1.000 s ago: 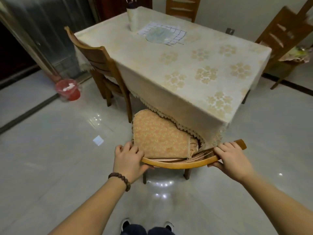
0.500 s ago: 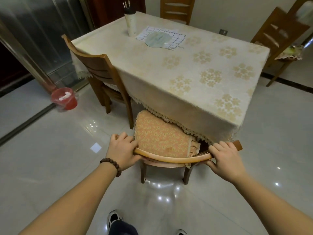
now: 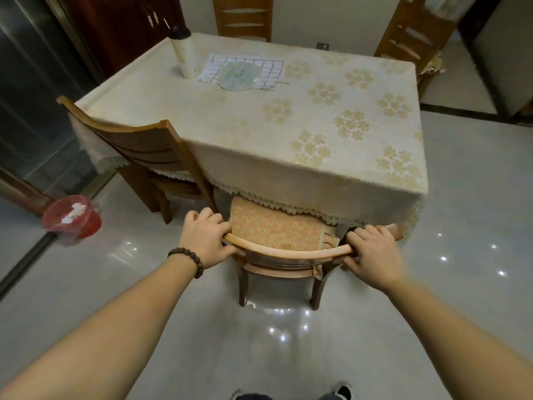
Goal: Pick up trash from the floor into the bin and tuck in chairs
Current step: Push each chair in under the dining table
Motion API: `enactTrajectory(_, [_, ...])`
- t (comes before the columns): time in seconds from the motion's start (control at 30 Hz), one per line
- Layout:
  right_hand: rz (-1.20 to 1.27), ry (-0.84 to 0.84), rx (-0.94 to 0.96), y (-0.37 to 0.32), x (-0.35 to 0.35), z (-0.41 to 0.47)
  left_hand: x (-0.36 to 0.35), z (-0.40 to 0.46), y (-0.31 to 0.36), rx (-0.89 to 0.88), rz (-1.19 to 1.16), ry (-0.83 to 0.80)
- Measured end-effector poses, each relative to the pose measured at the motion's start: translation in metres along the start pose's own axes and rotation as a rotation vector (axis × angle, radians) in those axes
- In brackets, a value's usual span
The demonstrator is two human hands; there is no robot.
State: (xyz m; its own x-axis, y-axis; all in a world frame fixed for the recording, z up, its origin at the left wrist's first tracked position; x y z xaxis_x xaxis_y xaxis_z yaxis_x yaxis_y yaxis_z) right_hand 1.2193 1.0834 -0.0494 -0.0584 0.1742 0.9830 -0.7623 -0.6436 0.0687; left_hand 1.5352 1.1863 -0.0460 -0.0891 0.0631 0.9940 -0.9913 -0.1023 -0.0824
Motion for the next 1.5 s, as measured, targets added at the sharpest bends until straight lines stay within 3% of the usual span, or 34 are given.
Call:
enactTrajectory(0.7, [-0.048, 0.131, -0.137, -0.088, -0.001, 0.143, 0.0, 0.163, -0.154, -0.18, 0.004, -0.067])
enactTrajectory(1.03, [-0.104, 0.005, -0.181, -0.037, -0.012, 0.155, -0.018, 0.171, -0.118, -0.166, -0.081, 0.045])
enactTrajectory(1.33, [-0.126, 0.0, -0.183, -0.013, -0.024, 0.168, -0.027, 0.193, -0.108, -0.179, -0.057, 0.099])
enactTrajectory(1.5, [-0.087, -0.019, -0.243, -0.013, -0.036, 0.183, -0.033, 0.221, -0.113, -0.178, -0.066, 0.026])
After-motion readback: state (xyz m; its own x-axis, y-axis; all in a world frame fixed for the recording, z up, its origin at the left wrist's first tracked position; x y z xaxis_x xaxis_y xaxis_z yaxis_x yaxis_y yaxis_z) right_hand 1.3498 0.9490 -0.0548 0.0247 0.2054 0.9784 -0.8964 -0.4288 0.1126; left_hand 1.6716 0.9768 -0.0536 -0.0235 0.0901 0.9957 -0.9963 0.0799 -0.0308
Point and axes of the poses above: each hand's wrist, its own z-axis towards the middle knuckle, its own x-axis out of the back of the hand, y = z × x, the point moved 4 cm from there along z, towards the middle knuckle, and after that the axes turned 7 degrees about y, right-handed, at the moved point
